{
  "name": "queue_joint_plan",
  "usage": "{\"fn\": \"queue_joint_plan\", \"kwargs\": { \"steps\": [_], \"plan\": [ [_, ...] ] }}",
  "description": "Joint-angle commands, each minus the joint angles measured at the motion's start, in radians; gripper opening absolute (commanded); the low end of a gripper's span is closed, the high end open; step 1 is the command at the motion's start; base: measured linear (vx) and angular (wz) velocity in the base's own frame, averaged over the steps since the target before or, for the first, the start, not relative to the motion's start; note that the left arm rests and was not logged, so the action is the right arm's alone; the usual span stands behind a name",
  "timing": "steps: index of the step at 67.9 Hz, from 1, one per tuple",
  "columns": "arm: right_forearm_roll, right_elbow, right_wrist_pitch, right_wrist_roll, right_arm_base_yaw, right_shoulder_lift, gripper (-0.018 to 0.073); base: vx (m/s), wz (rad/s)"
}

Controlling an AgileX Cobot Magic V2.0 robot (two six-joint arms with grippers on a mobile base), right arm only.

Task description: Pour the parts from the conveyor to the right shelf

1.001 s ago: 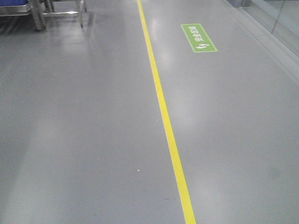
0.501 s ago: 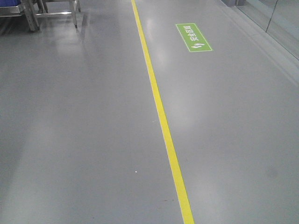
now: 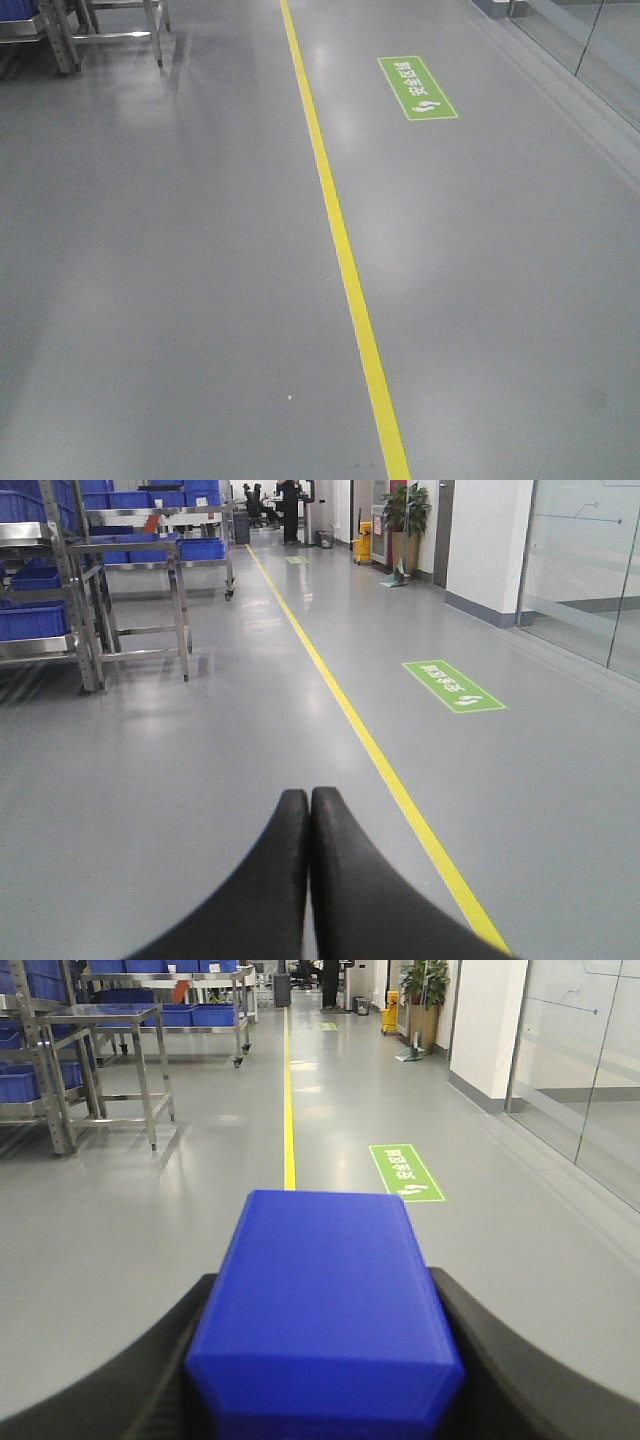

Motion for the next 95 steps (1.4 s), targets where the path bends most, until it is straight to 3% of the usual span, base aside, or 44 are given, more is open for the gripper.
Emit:
{"fn": "queue_joint_plan", "kwargs": {
  "steps": [1, 95],
  "plan": [
    [0.002, -0.028, -0.084, -0.002, -0.008, 0.013, -0.0006, 0.30, -0.08],
    [0.002, -0.028, -0.084, -0.002, -0.008, 0.013, -0.0006, 0.46, -0.03]
  ]
}}
